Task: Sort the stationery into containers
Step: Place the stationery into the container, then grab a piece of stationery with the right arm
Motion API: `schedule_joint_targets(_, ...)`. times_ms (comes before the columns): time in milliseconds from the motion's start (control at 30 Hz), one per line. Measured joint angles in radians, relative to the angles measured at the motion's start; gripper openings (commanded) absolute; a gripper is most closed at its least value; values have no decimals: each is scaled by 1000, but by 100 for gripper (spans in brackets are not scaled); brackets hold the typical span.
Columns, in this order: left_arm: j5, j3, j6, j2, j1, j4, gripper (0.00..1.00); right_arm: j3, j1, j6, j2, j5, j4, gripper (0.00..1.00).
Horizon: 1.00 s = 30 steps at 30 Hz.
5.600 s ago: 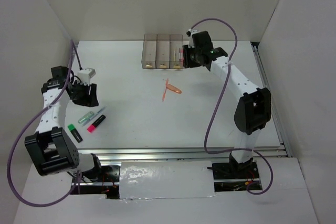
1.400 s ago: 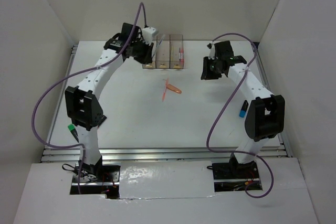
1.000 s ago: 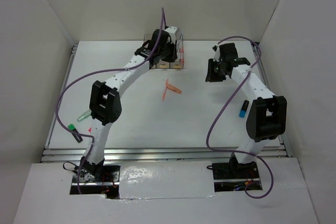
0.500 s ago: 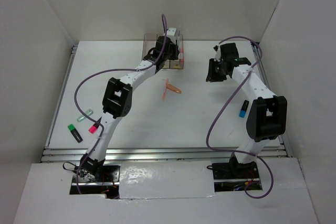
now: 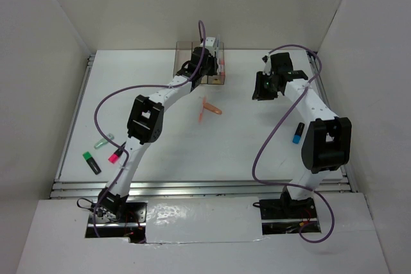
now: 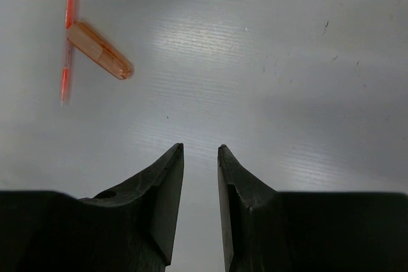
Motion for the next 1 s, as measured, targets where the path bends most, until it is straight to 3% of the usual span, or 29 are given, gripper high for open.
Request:
schedule_joint_targets(267, 0, 0, 0, 1, 0, -3, 31, 0, 0, 0, 8, -12, -3, 39)
schedule_joint_targets(467, -3, 6, 3, 2, 0, -11, 58, 0, 1, 0, 8, -13, -6, 43)
schedule_joint_targets(767, -22, 31, 22, -12, 2, -33, 60, -1, 17, 7, 7, -15, -5, 39)
schedule_joint_targets(867, -53, -10, 25, -87, 7, -68, 62, -11, 58, 31, -6, -10, 3, 39)
schedule_joint_targets(1000, -126, -188, 17, -362, 36, -138, 68, -45, 195, 120, -43, 61, 27, 46)
